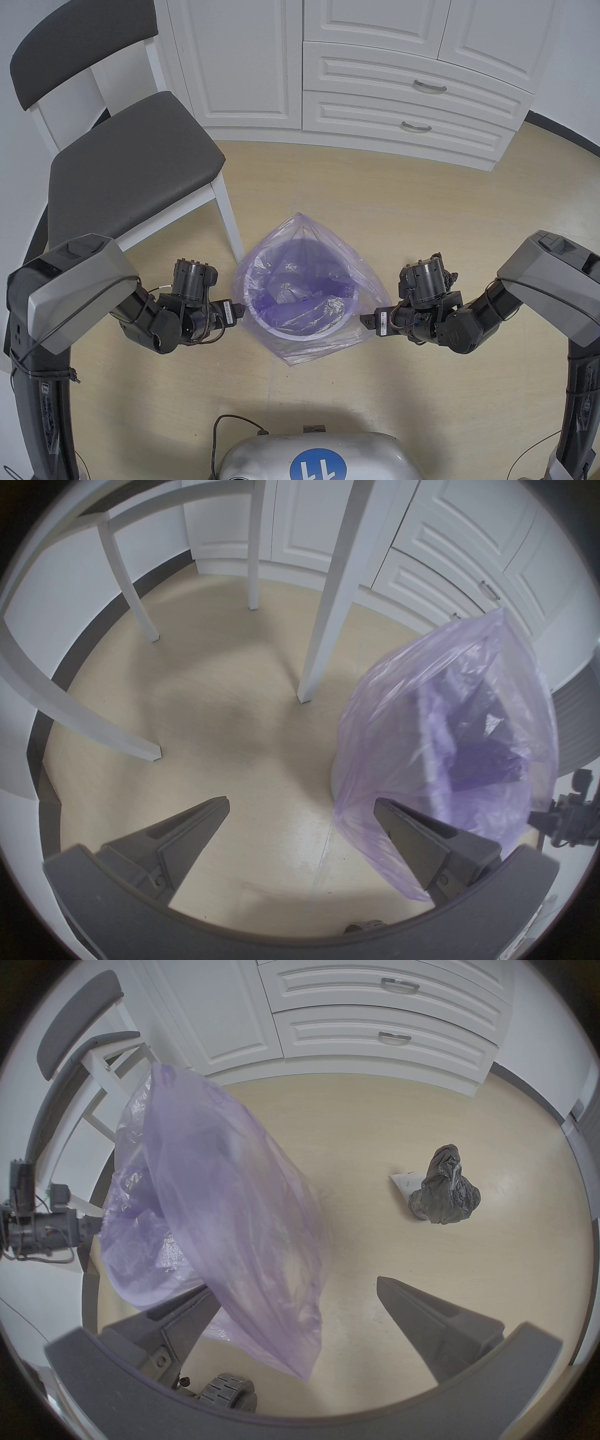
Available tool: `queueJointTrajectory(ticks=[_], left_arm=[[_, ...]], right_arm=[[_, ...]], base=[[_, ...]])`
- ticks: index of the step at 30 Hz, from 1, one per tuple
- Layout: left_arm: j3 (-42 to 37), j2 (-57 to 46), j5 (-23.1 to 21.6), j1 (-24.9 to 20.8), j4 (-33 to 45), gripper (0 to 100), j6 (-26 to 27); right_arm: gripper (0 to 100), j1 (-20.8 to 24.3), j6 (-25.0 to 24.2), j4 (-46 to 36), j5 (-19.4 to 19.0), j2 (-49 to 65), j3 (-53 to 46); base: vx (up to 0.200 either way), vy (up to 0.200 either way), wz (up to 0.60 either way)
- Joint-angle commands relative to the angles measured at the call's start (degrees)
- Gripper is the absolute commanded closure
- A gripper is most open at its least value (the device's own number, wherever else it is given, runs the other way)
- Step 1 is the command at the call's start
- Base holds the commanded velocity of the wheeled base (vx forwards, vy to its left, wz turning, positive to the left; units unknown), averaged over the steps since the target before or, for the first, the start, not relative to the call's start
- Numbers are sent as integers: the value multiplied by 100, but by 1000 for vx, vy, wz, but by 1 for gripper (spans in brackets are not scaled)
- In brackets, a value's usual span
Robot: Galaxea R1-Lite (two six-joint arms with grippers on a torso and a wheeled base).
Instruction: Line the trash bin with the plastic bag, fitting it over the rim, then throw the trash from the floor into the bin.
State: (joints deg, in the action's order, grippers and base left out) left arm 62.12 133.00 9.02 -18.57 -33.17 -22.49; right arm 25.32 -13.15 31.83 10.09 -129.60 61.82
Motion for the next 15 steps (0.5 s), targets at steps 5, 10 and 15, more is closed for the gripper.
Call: queueJointTrajectory(ticks=[5, 10, 15], left_arm=[[-262, -714, -6, -86, 21, 0, 17], [-306, -767, 3, -86, 12, 0, 17], [-324, -819, 3, -112, 21, 0, 17]], right_arm=[[0, -177, -3, 95, 107, -549, 348], [0, -185, -47, 298, 283, -953, 638], [0, -203, -47, 640, 379, -1419, 902]], base=[[0, 0, 0], [0, 0, 0], [0, 0, 0]])
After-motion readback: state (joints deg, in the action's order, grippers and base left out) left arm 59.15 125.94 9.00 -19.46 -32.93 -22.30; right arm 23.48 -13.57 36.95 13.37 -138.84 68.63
